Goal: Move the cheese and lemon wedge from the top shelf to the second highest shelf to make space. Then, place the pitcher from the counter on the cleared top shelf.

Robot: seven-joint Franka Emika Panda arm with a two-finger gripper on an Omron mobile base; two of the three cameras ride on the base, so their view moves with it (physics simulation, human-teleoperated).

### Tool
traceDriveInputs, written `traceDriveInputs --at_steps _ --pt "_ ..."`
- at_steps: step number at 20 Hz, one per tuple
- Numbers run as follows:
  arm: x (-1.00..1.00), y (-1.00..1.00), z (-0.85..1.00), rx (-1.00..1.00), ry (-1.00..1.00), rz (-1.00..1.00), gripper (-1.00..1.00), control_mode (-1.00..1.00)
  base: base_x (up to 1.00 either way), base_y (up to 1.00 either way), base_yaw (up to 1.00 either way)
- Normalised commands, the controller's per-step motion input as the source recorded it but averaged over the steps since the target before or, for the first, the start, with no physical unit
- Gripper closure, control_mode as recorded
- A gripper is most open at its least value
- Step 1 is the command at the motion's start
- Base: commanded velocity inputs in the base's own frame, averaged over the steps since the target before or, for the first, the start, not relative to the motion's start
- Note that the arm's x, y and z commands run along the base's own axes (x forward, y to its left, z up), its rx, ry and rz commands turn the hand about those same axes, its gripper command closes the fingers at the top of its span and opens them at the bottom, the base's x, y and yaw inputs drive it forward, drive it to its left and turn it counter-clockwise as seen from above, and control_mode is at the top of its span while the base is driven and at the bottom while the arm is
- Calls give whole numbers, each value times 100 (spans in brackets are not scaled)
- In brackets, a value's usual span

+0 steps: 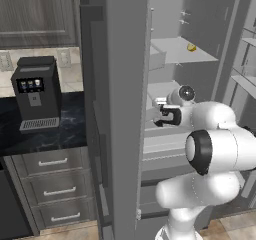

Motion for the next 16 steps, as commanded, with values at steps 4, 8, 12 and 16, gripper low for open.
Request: traceDriveInputs --at_steps 4,8,12,16 --pt "50 0 -44 0 0 0 100 -100 0 0 0" --pt "49 -1 -44 1 0 2 100 -100 0 0 0" --pt "48 -1 -33 2 0 3 100 -100 0 0 0" --pt "43 -6 -15 5 0 2 100 -100 0 0 0"
